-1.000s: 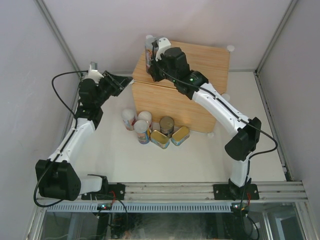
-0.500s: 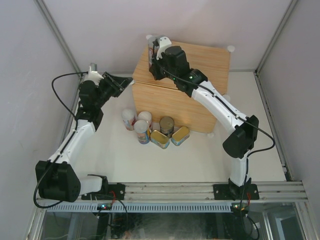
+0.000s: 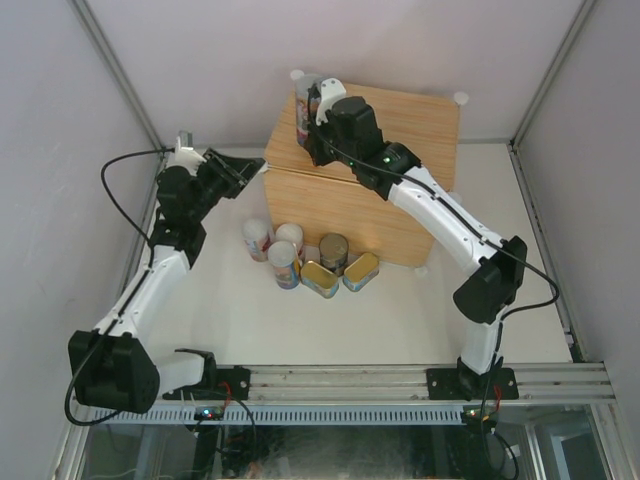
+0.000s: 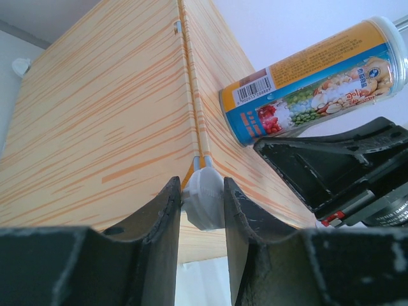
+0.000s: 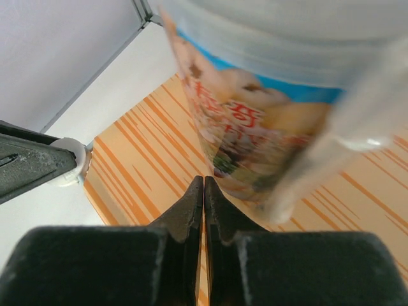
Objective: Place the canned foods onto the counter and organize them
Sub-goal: Place the canned food on the counter.
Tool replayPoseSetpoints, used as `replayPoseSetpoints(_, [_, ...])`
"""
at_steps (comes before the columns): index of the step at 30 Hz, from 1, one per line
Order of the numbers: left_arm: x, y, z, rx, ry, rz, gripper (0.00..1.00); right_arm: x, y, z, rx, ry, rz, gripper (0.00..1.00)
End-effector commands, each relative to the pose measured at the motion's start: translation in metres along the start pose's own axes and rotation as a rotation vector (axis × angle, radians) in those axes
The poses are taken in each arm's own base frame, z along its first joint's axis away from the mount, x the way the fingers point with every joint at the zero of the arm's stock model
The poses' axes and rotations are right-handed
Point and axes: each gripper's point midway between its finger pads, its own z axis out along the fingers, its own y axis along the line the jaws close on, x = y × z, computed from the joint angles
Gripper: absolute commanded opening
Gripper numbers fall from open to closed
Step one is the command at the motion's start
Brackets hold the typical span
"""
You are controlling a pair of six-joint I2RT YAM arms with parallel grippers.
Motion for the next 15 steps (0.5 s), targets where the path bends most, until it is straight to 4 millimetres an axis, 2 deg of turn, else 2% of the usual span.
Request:
replayPoseSetpoints(1, [-0.002,-0.003,-0.016,-0.012,-0.027,0.02,0.08,-0.037,0.005,-0.038,0.001,-0.098,-0.021,0.0])
replayPoseSetpoints(5, [-0.001,0.001,-0.018,-0.028,-0.031,0.016,0.08,-0.037,0.003,-0.044,0.009,-0.102,-0.028,0.0])
replayPoseSetpoints(15, [-0.001,0.0,-0.032,-0.052,-0.046,0.026,0.07,-0.035,0.005,-0.045,-0.001,-0.096,-0.036,0.0])
